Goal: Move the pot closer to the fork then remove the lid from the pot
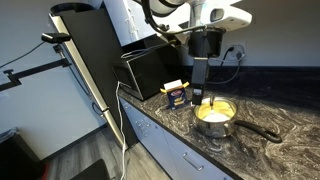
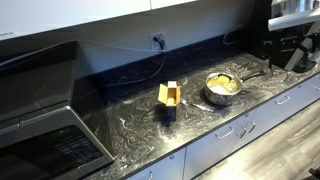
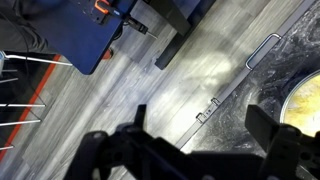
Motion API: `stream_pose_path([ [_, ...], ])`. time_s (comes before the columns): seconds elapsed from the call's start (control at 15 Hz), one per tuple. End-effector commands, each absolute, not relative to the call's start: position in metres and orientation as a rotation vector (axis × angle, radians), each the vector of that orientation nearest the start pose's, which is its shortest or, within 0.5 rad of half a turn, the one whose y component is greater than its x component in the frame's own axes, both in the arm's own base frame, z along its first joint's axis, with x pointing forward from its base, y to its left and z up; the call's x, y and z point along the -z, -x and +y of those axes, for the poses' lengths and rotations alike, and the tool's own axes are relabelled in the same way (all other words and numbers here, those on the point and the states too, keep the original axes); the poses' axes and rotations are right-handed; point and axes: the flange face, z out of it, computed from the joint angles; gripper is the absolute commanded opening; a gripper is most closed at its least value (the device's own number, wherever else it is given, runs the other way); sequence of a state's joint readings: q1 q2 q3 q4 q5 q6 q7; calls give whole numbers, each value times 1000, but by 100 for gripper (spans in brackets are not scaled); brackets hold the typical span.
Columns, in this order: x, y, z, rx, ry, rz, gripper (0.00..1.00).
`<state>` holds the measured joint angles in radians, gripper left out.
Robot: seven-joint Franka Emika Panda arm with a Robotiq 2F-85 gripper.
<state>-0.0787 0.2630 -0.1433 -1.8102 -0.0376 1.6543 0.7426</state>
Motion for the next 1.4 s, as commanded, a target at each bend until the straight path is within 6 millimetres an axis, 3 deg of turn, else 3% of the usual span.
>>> stream_pose_path([
  [0.0,-371,-564,-126,-614,2904,1441,100],
  [0.13,-375,-577,-115,-498,2986,1228,100],
  [0.67,-367,-588,-83,-539,3181,508,100],
  [1.33,-367,-618,-74,-519,3314,-397,100],
])
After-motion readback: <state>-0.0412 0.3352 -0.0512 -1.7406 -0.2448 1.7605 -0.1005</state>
